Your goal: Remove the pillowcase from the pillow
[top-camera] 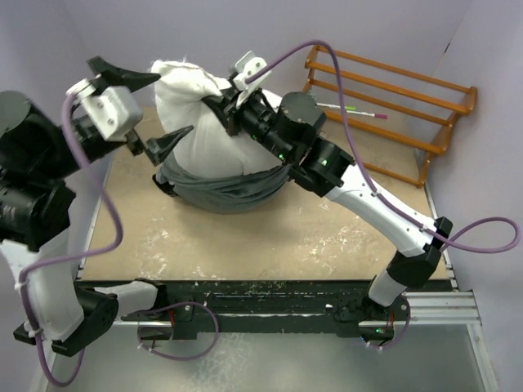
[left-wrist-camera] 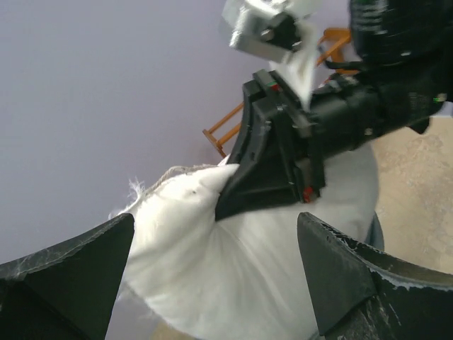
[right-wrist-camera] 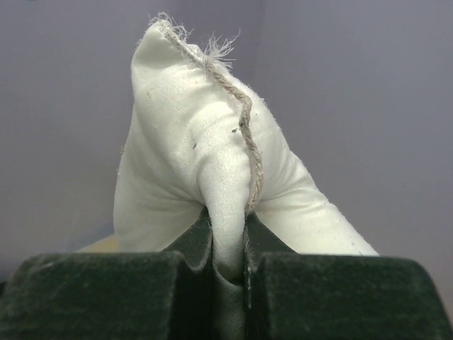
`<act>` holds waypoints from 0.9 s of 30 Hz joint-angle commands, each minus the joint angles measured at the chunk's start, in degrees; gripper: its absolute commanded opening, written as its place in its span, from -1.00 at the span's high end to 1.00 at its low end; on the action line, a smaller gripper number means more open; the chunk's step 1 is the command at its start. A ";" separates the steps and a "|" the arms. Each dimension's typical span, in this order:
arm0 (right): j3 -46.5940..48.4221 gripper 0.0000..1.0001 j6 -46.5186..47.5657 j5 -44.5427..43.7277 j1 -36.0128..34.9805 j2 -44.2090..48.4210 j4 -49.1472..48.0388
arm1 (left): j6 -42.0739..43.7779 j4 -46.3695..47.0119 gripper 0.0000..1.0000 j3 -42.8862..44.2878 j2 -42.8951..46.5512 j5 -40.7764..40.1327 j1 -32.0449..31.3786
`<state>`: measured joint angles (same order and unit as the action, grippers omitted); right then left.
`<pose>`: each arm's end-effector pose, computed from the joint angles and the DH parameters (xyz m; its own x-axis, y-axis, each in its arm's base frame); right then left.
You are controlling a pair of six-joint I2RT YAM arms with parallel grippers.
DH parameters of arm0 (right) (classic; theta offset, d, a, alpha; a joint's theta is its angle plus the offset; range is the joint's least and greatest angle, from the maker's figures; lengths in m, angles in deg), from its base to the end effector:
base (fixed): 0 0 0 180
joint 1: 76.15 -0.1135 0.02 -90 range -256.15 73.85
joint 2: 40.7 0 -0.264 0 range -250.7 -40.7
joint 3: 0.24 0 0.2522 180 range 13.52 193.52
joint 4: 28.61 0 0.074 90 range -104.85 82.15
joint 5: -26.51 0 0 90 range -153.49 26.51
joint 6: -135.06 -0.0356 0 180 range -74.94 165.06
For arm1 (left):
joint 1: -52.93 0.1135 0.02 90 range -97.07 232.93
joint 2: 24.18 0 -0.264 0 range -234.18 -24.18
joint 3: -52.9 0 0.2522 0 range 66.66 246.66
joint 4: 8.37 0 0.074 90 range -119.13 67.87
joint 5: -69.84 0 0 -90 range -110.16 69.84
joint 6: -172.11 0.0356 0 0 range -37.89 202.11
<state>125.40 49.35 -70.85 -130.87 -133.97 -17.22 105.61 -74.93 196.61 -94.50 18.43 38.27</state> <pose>0.2059 0.2832 0.5512 0.2616 0.2413 -0.9345 -0.7230 0.6904 -0.0241 0.0953 -0.0479 0.6159 0.4233 0.2114 -0.8810 0.6850 0.5617 0.4639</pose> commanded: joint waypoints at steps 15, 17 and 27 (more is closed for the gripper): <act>5.52 1.00 -2.06 24.60 -1.44 1.31 4.46 | 19.85 -2.82 -0.99 -13.89 -1.79 -8.67 0.15; 5.61 1.00 -2.74 27.37 -1.36 1.66 4.48 | 23.39 -4.54 -1.00 -15.65 -2.12 -8.91 0.11; 6.94 0.65 -9.20 37.27 1.71 2.02 4.47 | 26.03 -4.19 1.00 -20.73 -2.33 -12.42 0.16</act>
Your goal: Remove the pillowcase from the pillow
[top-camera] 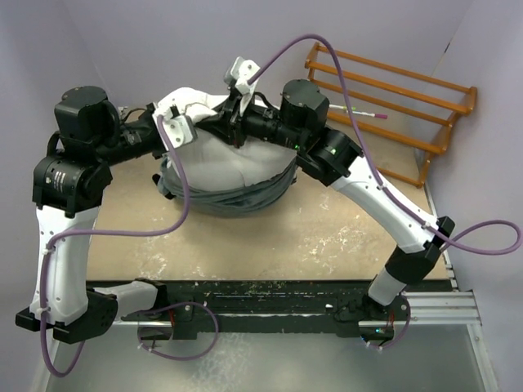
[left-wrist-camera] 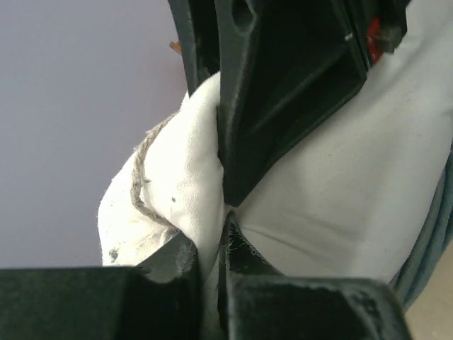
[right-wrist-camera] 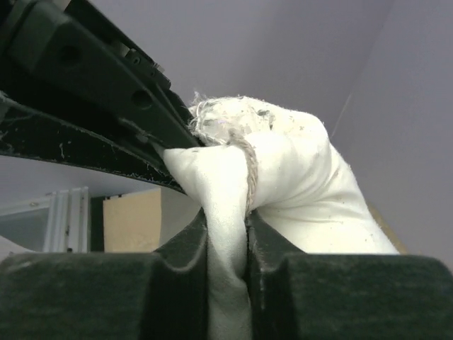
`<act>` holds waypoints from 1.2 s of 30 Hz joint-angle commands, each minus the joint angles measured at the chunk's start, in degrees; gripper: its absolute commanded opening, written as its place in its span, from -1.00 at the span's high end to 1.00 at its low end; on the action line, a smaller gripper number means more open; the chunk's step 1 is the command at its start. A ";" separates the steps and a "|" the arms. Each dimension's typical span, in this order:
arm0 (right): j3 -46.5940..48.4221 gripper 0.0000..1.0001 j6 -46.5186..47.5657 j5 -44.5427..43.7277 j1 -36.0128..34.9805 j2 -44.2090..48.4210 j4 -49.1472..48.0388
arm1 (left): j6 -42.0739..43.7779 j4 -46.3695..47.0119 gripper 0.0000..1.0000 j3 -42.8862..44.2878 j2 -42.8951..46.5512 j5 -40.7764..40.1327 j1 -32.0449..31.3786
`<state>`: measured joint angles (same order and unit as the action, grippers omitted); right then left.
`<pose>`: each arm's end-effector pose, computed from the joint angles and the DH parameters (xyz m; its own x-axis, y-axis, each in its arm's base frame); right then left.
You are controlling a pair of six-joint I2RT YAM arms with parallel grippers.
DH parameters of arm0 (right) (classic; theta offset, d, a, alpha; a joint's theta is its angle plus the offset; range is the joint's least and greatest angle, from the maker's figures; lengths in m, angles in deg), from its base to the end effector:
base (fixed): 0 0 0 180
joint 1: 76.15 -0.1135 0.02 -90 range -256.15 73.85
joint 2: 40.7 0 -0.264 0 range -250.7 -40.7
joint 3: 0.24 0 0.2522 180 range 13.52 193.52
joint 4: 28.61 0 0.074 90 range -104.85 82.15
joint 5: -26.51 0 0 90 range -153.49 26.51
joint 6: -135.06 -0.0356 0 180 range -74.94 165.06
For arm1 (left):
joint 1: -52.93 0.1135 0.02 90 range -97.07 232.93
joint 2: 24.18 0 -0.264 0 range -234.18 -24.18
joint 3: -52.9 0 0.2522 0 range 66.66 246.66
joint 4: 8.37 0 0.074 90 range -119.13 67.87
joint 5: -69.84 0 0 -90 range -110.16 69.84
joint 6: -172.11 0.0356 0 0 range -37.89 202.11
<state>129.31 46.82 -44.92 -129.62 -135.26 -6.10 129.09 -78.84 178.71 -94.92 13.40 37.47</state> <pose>0.2009 0.2902 0.5446 0.1576 0.1639 -0.9738 -0.9424 0.3196 -0.0988 0.1656 -0.0662 0.5420 0.3633 0.5316 -0.7651 0.6891 0.3993 0.6047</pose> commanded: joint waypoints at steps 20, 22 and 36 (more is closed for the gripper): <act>-51.28 -0.59 -37.43 -2.07 33.99 34.37 -30.32 | 0.08 8.05 1.00 -3.33 1.70 -14.76 0.97; -53.77 -0.59 -40.18 5.02 36.84 33.00 -34.34 | 0.11 7.39 1.00 -2.33 1.29 -14.81 0.91; -53.11 -0.26 -48.37 24.39 38.19 19.92 -52.22 | 0.74 7.89 1.00 -2.05 0.68 -16.38 0.92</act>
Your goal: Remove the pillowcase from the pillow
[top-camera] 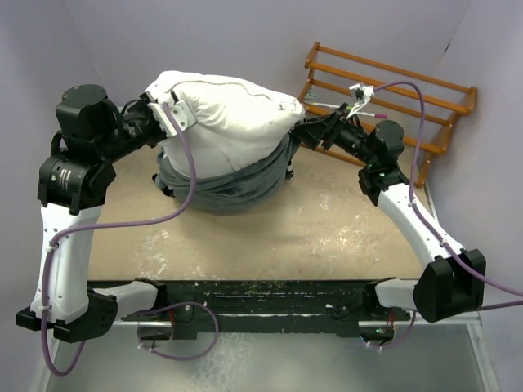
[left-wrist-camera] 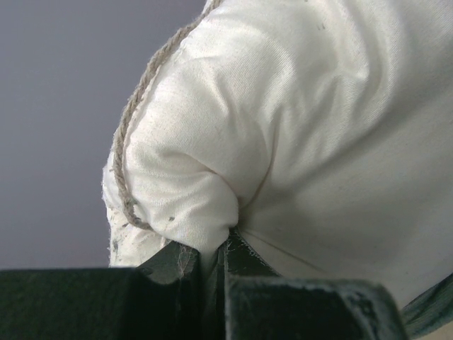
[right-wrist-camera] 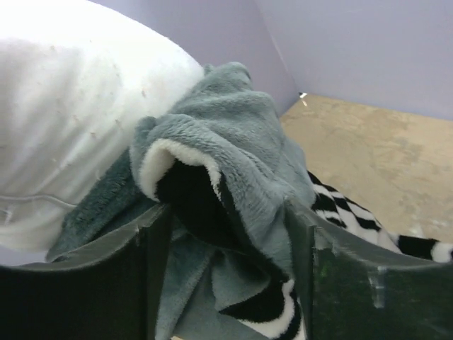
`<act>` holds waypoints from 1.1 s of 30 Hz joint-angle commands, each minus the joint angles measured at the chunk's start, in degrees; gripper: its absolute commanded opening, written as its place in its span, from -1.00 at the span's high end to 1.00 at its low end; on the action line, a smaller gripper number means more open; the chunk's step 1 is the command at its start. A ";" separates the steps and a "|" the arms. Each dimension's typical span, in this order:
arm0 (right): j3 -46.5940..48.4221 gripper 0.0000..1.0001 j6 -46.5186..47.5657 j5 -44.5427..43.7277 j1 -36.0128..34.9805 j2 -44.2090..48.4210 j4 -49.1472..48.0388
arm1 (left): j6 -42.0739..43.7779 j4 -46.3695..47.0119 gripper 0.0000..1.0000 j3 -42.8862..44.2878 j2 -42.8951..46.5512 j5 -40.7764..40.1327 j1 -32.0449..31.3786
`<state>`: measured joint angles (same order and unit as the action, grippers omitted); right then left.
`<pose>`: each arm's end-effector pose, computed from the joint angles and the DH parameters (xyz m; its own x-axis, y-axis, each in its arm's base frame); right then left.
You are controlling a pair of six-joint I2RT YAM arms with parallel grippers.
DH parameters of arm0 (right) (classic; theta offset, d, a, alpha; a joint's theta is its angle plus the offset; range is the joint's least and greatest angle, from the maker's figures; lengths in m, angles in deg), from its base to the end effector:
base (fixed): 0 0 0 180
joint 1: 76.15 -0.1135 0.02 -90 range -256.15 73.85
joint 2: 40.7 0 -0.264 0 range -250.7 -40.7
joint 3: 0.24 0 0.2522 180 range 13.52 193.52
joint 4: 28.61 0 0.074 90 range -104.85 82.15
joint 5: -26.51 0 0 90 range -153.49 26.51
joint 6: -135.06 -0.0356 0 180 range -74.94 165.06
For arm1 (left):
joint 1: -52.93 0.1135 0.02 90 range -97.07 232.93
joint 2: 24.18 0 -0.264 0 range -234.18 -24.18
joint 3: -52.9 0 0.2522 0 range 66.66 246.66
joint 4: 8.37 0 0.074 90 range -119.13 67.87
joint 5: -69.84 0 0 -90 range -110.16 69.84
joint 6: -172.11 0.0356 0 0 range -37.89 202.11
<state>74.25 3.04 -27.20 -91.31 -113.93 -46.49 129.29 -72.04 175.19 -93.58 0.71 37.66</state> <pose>0.2773 0.0970 0.4055 -0.2673 0.4866 -0.8317 -0.7694 0.4119 0.4882 0.1748 -0.0609 0.5417 0.3055 0.6270 -0.7166 0.5291 0.5139 0.6753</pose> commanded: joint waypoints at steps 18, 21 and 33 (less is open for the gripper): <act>-16.69 1.00 0.36 -22.13 -0.29 -7.88 5.34 | -4.85 13.61 1.00 7.20 -4.42 -21.25 0.76; -17.90 1.00 1.87 -30.22 -0.94 -11.02 8.81 | -4.13 16.13 1.00 8.57 -5.25 -26.64 0.81; -16.71 1.00 1.85 -54.55 -14.98 -16.16 14.84 | -5.78 24.28 1.00 11.55 -7.46 -35.41 0.81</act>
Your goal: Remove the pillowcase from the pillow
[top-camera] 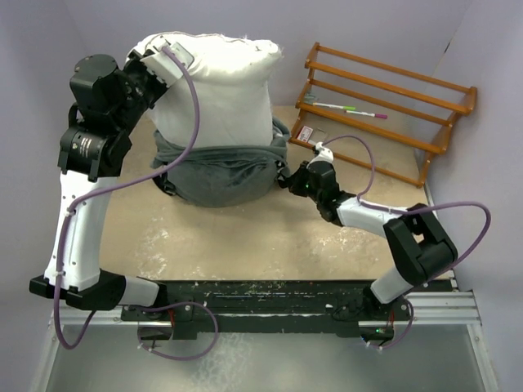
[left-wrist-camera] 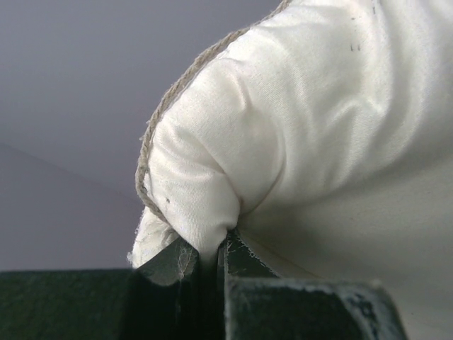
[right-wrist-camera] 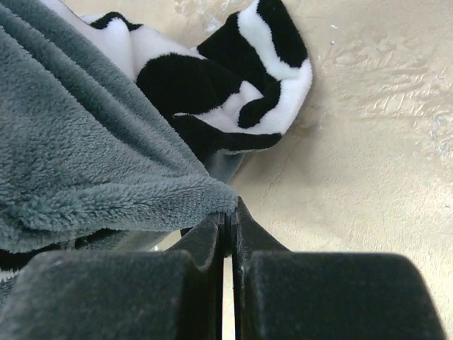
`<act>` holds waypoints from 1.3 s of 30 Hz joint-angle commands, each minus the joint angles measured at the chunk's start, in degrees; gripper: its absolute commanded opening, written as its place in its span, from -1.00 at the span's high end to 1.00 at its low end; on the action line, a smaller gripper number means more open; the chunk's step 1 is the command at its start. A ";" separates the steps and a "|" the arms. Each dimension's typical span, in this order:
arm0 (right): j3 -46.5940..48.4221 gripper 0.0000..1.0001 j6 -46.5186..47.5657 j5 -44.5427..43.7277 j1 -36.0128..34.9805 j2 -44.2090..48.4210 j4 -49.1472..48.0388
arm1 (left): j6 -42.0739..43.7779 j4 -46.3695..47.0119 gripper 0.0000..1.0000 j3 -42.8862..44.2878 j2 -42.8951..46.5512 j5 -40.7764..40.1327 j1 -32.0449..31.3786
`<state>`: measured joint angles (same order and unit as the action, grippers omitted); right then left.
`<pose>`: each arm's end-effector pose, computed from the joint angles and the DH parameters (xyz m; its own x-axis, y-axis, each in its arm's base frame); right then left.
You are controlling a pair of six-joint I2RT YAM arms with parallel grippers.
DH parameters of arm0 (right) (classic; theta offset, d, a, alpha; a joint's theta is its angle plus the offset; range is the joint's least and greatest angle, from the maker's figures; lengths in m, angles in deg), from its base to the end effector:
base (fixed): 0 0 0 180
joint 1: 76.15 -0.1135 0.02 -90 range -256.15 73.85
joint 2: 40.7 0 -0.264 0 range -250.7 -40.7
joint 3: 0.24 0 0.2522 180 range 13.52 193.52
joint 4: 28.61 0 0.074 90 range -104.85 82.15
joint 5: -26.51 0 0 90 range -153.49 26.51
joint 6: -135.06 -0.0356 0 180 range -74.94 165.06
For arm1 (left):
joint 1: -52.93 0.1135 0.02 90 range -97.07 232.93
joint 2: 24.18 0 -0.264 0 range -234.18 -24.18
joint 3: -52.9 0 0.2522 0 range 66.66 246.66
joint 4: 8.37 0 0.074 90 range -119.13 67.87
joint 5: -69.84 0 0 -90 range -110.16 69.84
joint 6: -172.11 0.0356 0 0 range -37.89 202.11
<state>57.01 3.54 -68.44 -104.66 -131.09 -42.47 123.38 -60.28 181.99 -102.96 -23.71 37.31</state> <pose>0.2970 0.1578 0.2035 -0.4850 0.4881 -0.7256 -0.1101 0.7891 0.6044 0.2309 -0.0623 0.5635 0.1177 0.6507 -0.7502 0.1749 0.7300 0.6607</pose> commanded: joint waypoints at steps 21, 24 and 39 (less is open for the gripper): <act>6.53 -0.24 20.35 13.15 -1.49 12.55 -0.08 | -0.34 8.25 1.00 4.33 2.06 -4.61 1.16; 12.19 -0.26 21.77 18.18 1.59 7.17 0.47 | -0.23 7.22 1.00 4.21 2.48 -3.57 1.12; 22.25 -0.15 25.07 18.63 2.60 -1.27 -0.94 | 0.87 6.86 1.00 1.75 4.35 -1.20 1.12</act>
<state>76.35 27.76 -50.26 -101.58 -131.00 -39.78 123.23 -59.26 183.02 -101.19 -24.36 37.88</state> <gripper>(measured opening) 0.593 0.070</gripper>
